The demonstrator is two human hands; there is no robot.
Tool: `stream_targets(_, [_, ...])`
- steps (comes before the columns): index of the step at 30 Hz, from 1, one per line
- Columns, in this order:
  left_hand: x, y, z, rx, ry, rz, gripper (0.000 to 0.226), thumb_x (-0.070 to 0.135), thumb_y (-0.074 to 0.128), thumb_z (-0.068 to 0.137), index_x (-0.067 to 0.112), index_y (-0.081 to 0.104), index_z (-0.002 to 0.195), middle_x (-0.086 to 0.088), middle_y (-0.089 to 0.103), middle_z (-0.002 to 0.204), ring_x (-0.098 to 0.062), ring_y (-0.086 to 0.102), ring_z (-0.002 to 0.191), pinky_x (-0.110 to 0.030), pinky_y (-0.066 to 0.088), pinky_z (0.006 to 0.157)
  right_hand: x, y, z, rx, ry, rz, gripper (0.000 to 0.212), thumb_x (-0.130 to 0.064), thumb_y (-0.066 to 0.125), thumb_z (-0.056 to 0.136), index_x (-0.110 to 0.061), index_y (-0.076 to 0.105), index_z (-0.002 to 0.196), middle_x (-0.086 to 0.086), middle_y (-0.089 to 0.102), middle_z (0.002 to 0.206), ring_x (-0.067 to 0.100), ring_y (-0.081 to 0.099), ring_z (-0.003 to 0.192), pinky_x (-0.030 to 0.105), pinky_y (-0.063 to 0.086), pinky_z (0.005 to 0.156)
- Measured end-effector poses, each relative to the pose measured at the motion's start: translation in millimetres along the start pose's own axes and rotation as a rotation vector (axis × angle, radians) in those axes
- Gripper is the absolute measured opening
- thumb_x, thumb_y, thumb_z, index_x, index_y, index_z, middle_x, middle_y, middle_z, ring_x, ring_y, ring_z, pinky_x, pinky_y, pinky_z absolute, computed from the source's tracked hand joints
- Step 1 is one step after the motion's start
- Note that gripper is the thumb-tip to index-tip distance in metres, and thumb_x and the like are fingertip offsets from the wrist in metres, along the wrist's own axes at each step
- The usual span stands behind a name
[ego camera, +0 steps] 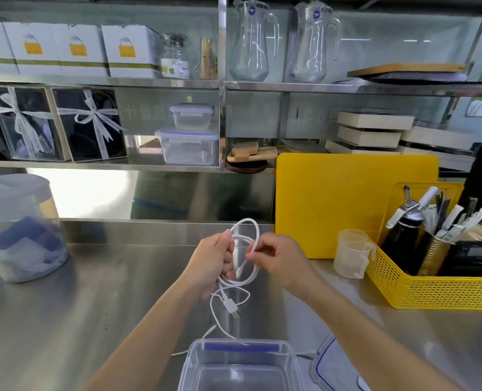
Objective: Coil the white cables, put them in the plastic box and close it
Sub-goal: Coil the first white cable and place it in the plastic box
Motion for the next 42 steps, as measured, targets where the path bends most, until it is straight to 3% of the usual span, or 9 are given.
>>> stream_targets(4, [-1,1,-4,-0.038,-0.048,-0.118,0.038,0.028,0.035,0.100,0.011,0.041,0.067,0.006,0.027,0.045,-0.008,0.021,0.036,-0.021,0.031,0.037,9,7,-8,0.253,0.040,0.060,0.026,-0.006,0.064,0.081,-0.020,0.047,0.095,-0.008,0.047,0.088,-0.001,0.050,0.073,0.008,0.044,0.058])
stream_targets(7, [0,5,-8,-0.087,-0.058,-0.069,0.038,0.030,0.035,0.100,0.011,0.043,0.068,0.008,0.031,0.042,-0.006,0.025,0.035,-0.021,0.033,0.038,17,14,-6,0.113,0.184,0.395,0.041,-0.002,0.061,0.080,-0.024,0.038,0.107,0.004,0.057,0.101,0.011,0.059,0.086,0.014,0.046,0.062])
stream_targets(10, [0,6,-10,-0.114,-0.078,-0.078,0.038,0.030,0.035,0.100,0.010,0.043,0.069,0.007,0.032,0.041,-0.006,0.026,0.034,-0.021,0.033,0.038,25,20,-7,-0.082,0.214,0.586,0.034,-0.006,0.056,0.076,-0.016,0.048,0.107,0.011,0.063,0.077,0.021,0.061,0.068,0.027,0.050,0.061])
stream_targets(18, [1,18,-13,-0.139,-0.162,-0.188,0.037,0.030,0.034,0.101,0.010,0.043,0.072,0.007,0.030,0.041,-0.006,0.025,0.032,-0.020,0.033,0.037,30,21,-13,-0.076,0.286,0.848,0.016,0.003,0.041,0.085,-0.008,0.051,0.091,0.005,0.047,0.047,0.017,0.043,0.042,0.024,0.040,0.040])
stream_targets(21, [-1,19,-13,-0.144,-0.207,-0.253,0.037,0.030,0.034,0.100,0.009,0.043,0.071,0.007,0.030,0.041,-0.005,0.024,0.031,-0.019,0.033,0.037,32,21,-17,-0.087,0.286,0.713,0.008,-0.011,0.047,0.090,-0.011,0.054,0.085,0.001,0.046,0.049,0.011,0.035,0.038,0.017,0.028,0.035])
stream_targets(27, [9,8,-7,-0.135,-0.199,-0.277,0.038,0.030,0.036,0.100,0.009,0.044,0.069,0.008,0.029,0.039,-0.005,0.022,0.029,-0.019,0.032,0.035,35,11,-21,-0.113,0.220,0.630,0.029,-0.040,0.058,0.081,-0.011,0.054,0.076,0.000,0.041,0.051,0.012,0.029,0.043,0.017,0.023,0.036])
stream_targets(33, [22,-16,-3,-0.048,-0.149,-0.343,0.039,0.029,0.036,0.100,0.009,0.043,0.067,0.008,0.028,0.036,-0.004,0.021,0.027,-0.018,0.030,0.033,40,-3,-20,-0.082,0.160,0.433,0.021,-0.021,0.052,0.092,-0.005,0.055,0.078,-0.002,0.038,0.050,0.011,0.029,0.044,0.018,0.021,0.038])
stream_targets(39, [15,3,-8,-0.061,-0.117,-0.149,0.041,0.031,0.032,0.101,0.012,0.041,0.066,0.008,0.027,0.039,-0.005,0.021,0.031,-0.021,0.030,0.038,24,9,-17,-0.172,0.126,0.380,0.023,-0.033,0.038,0.097,-0.019,0.054,0.088,0.000,0.054,0.064,0.008,0.043,0.050,0.017,0.035,0.046])
stream_targets(42, [9,15,-11,-0.082,-0.148,-0.123,0.042,0.033,0.032,0.101,0.011,0.045,0.067,0.005,0.033,0.042,-0.007,0.030,0.034,-0.029,0.041,0.052,18,13,-11,0.025,0.136,0.394,0.024,-0.032,0.036,0.098,-0.019,0.053,0.086,-0.001,0.049,0.061,0.008,0.040,0.049,0.017,0.031,0.042])
Point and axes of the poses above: each hand's wrist, its own z-axis towards the middle knuckle, its own y-axis out of the palm, x = y × z, the point moved 4 cm from there along z, towards the middle knuckle
